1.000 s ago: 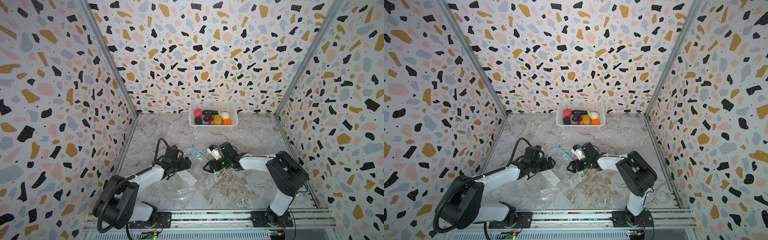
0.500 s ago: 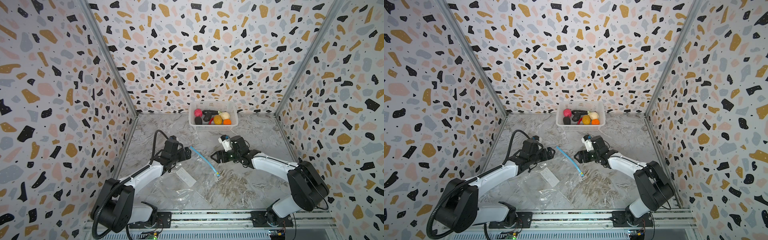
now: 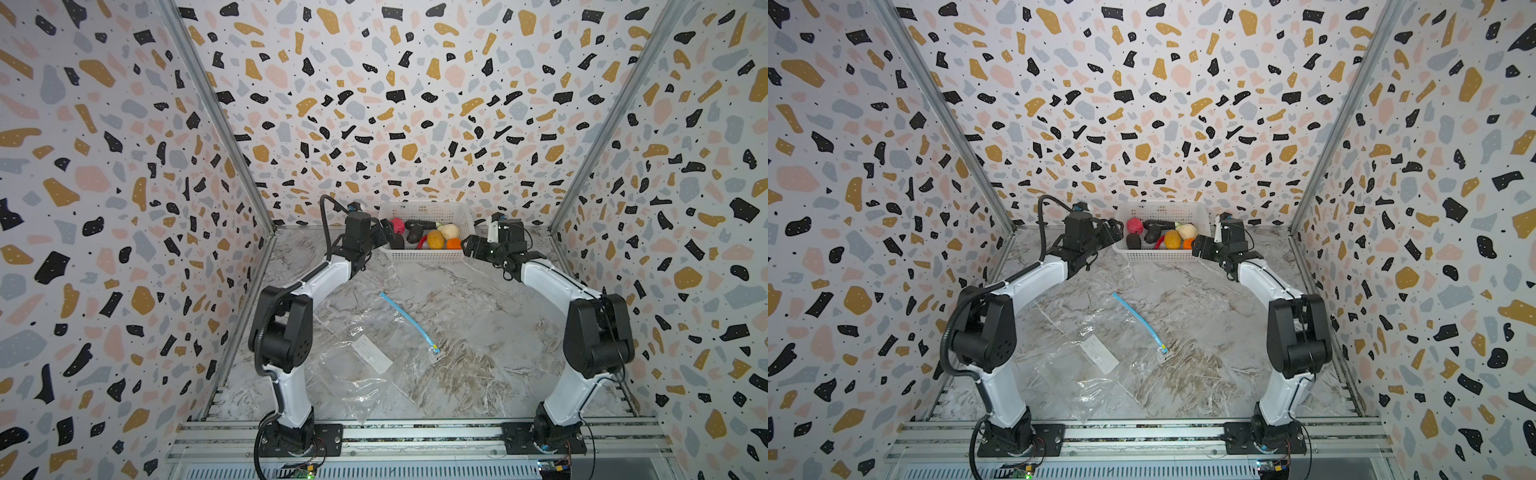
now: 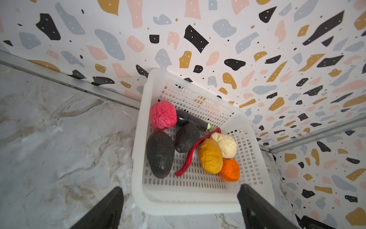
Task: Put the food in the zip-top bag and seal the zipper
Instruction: 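Release the bag and move both grippers to the white basket rim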
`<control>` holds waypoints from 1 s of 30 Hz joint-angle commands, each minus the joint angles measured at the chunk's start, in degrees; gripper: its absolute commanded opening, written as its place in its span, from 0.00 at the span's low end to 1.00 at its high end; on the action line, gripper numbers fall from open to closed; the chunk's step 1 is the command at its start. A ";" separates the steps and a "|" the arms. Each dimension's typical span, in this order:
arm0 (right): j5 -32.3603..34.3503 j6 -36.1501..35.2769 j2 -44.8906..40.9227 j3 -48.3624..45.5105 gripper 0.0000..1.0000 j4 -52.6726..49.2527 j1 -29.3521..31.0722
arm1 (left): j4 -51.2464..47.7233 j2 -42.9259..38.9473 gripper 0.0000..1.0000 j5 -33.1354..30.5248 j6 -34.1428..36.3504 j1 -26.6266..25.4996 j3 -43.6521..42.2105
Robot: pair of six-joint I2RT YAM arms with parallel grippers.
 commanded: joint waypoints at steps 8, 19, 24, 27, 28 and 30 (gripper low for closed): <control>-0.38 -1.44 22.20 28.85 0.81 -12.43 -2.43 | -11.72 21.10 0.94 1.99 2.04 2.87 25.46; 7.98 -6.16 28.84 39.14 0.71 -25.08 -2.80 | -10.06 27.98 0.88 14.71 -0.19 1.49 30.80; 10.40 -7.22 24.20 33.08 0.70 -24.52 -3.49 | -9.00 26.79 0.86 18.51 0.36 -1.13 28.93; 11.76 -7.77 20.64 28.32 0.70 -23.98 -4.08 | -7.96 25.13 0.85 19.59 0.35 -2.69 26.35; 12.31 -7.84 19.40 26.58 0.70 -23.63 -4.39 | -7.87 24.64 0.85 19.85 0.34 -3.19 25.76; 12.99 -8.10 16.11 22.00 0.70 -22.40 -5.12 | -7.96 23.33 0.84 20.73 0.94 -4.63 24.22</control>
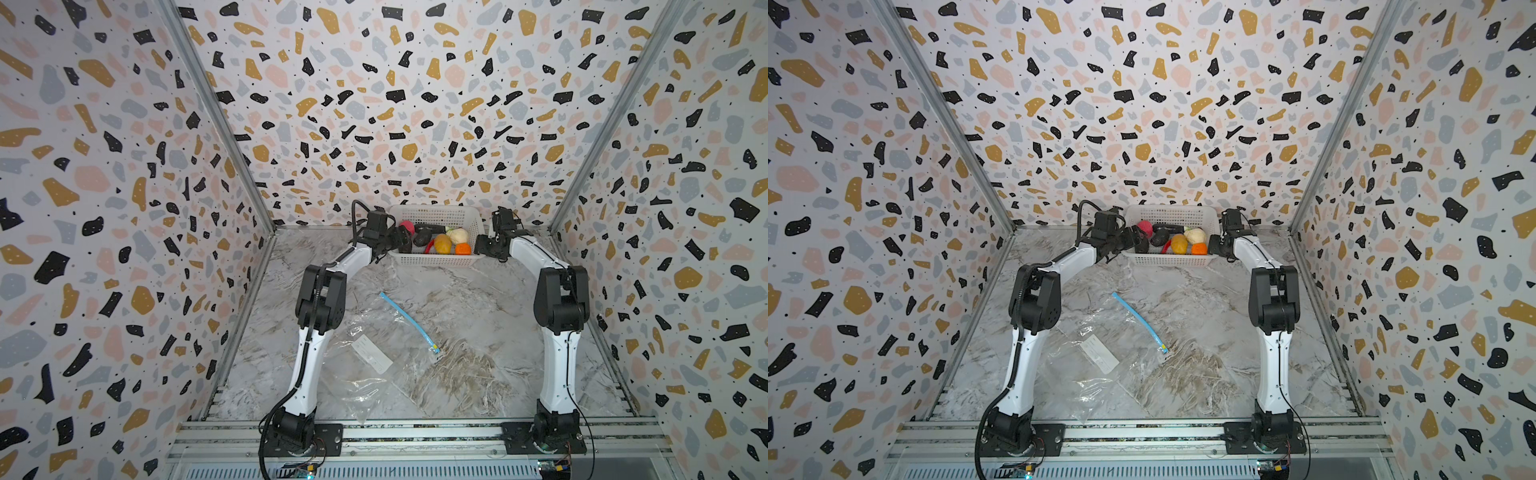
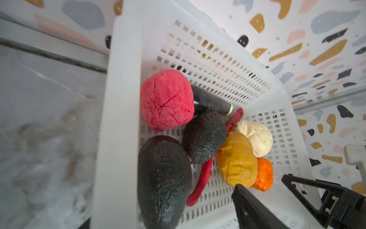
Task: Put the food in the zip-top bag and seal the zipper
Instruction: 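Release the bag and move both grippers to the white basket rim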
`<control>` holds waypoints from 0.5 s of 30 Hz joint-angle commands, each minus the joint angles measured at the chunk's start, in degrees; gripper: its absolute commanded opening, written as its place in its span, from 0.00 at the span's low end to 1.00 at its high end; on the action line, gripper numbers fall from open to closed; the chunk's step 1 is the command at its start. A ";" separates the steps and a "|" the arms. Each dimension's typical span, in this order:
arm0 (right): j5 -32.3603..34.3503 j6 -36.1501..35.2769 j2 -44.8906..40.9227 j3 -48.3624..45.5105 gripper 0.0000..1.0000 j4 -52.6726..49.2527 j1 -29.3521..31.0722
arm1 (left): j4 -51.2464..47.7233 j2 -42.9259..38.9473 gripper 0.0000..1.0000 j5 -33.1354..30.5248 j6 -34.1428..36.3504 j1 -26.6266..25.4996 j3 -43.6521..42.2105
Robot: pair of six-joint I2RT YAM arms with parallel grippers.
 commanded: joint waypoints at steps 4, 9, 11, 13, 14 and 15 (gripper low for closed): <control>3.17 -1.66 -12.10 -11.70 0.70 1.71 -2.04 | 0.24 -6.64 0.82 5.50 3.26 -5.57 -4.56; 3.79 -1.63 -18.43 -20.89 0.70 3.46 -3.15 | 1.22 -11.19 0.83 5.24 3.84 -9.24 -10.64; 3.81 -1.69 -20.40 -23.91 0.70 3.83 -3.18 | 1.97 -12.52 0.82 5.15 3.75 -10.21 -12.95; 3.77 -1.64 -22.41 -27.52 0.70 4.26 -3.50 | 2.36 -13.79 0.82 4.72 3.76 -10.69 -14.89; 3.53 -1.57 -23.53 -29.38 0.70 4.38 -3.57 | 2.42 -14.38 0.82 4.67 3.75 -10.82 -15.80; 3.33 -1.47 -24.66 -31.36 0.70 4.47 -3.58 | 2.45 -14.99 0.82 4.62 3.75 -10.95 -16.56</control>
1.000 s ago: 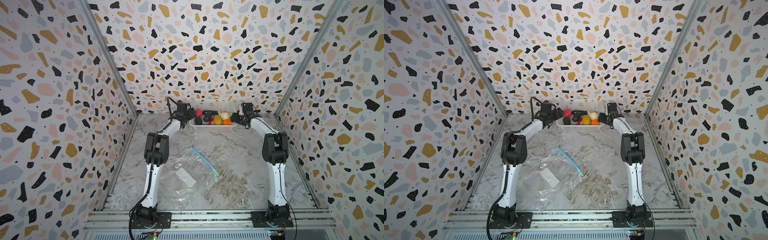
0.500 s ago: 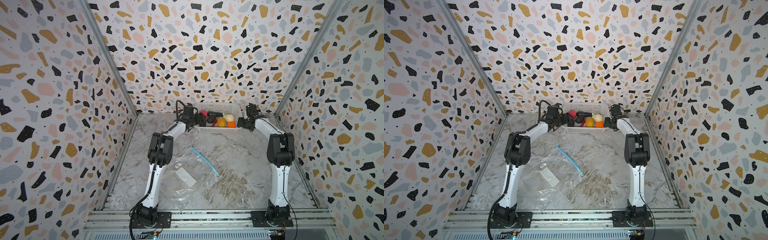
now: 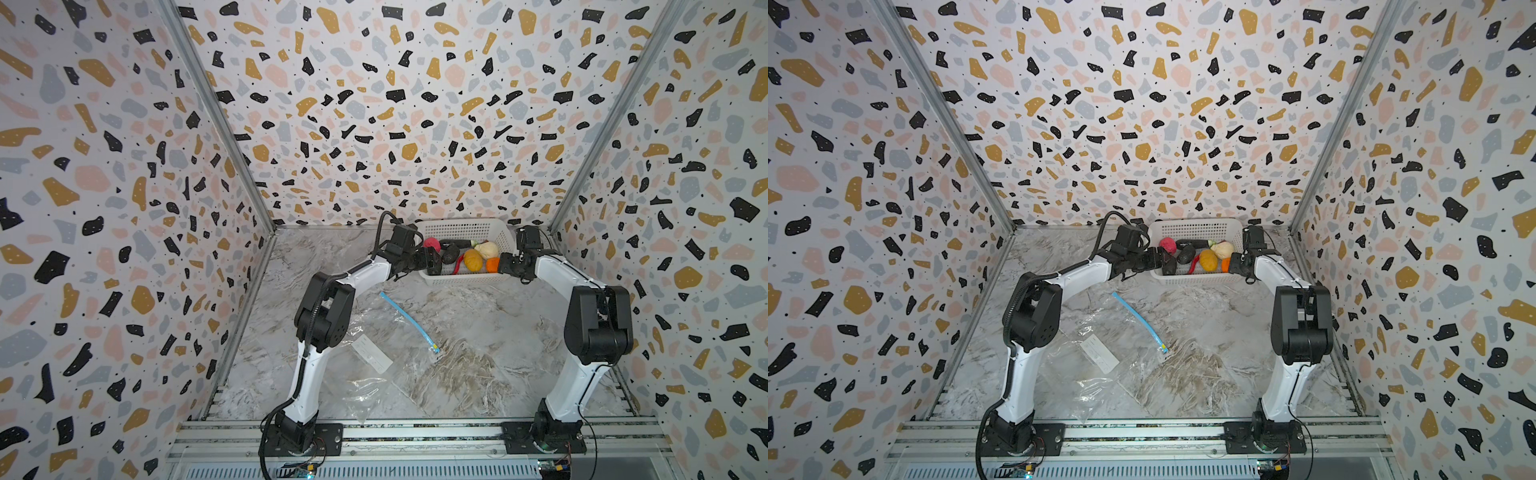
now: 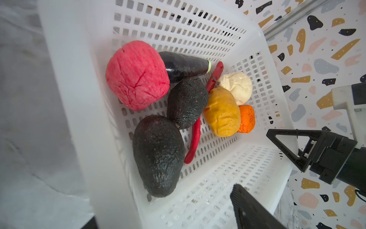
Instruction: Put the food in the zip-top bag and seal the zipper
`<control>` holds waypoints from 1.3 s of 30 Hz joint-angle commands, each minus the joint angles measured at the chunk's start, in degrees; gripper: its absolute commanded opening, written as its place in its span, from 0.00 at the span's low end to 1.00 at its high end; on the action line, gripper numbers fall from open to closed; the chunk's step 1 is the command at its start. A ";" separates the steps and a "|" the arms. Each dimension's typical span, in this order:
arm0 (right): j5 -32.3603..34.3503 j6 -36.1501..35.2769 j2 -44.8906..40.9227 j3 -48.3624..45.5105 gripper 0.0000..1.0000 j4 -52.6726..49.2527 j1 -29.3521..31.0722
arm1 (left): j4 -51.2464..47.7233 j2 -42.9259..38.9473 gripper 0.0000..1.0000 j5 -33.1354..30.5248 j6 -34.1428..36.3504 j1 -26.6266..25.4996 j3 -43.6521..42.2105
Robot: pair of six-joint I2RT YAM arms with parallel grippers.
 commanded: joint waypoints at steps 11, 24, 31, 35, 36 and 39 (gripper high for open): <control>-0.47 0.11 -13.97 -16.05 0.71 0.35 0.77 | 4.49 -7.83 0.83 -0.06 1.75 -2.68 -8.60; -21.48 -6.11 -29.74 -24.71 0.73 9.44 11.30 | 2.99 -35.14 0.84 -11.07 2.94 -1.80 -33.76; -19.43 -3.20 -25.32 -24.90 0.72 9.50 8.72 | 6.27 -28.56 0.82 -4.60 3.07 -2.90 -31.79; -17.56 -1.45 -24.52 -24.72 0.72 8.94 5.07 | 6.39 -25.06 0.83 -3.22 3.37 -5.73 -27.73; -17.20 -1.40 -24.29 -24.70 0.72 8.85 4.55 | 6.02 -24.19 0.83 -3.04 3.51 -6.36 -26.78; -15.87 -0.98 -23.46 -24.38 0.72 8.28 3.08 | 5.54 -22.26 0.83 -2.78 3.74 -7.90 -25.02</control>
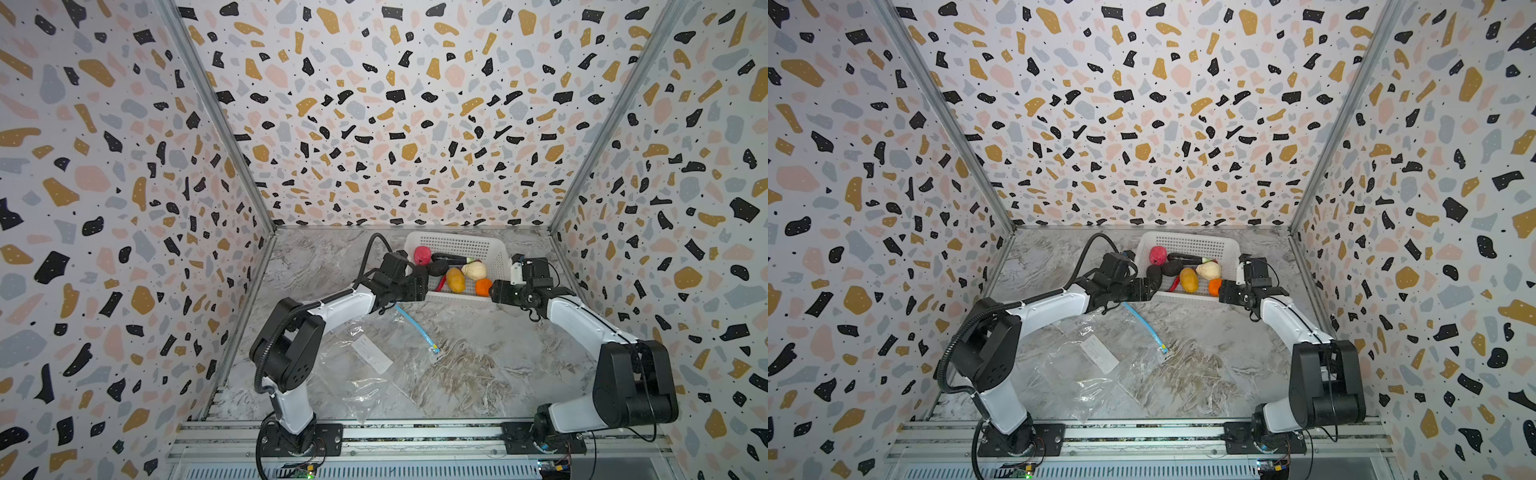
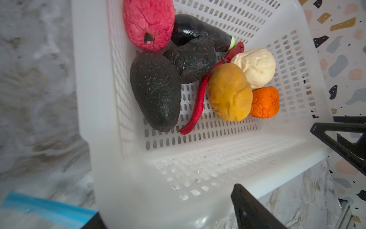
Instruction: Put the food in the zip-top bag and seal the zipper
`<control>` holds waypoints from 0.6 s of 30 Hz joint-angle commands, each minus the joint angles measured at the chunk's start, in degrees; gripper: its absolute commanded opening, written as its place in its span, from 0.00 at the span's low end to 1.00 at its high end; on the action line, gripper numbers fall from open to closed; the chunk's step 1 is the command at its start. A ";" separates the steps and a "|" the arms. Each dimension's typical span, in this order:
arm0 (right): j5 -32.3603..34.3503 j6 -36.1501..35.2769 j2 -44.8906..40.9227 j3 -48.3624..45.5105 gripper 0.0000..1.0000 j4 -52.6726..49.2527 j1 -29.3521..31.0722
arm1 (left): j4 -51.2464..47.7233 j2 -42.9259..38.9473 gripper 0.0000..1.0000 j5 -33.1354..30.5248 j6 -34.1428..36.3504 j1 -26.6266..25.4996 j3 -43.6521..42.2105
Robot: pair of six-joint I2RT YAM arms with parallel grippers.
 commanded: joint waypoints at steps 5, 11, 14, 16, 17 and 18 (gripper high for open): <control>-0.25 1.75 1.49 3.02 0.77 -0.75 -3.12 | 5.86 0.37 0.84 6.86 0.52 -3.75 1.80; 1.11 2.50 2.49 7.58 0.87 -3.25 -4.79 | 5.49 0.98 0.89 7.36 1.36 -5.81 2.41; 0.33 2.28 -0.12 9.35 0.89 -6.19 -4.95 | 4.83 -0.12 0.92 7.04 2.14 -5.95 0.98; -0.66 2.69 -4.01 7.70 0.89 -6.70 -4.95 | 4.81 -2.14 0.95 5.72 2.52 -5.87 -0.85; -2.06 2.70 -6.62 6.51 0.89 -6.87 -4.32 | 4.67 -3.25 0.95 5.41 2.54 -5.77 -1.63; -2.67 2.78 -8.01 5.50 0.89 -7.28 -3.17 | 4.28 -4.10 0.95 5.08 2.75 -5.69 -2.08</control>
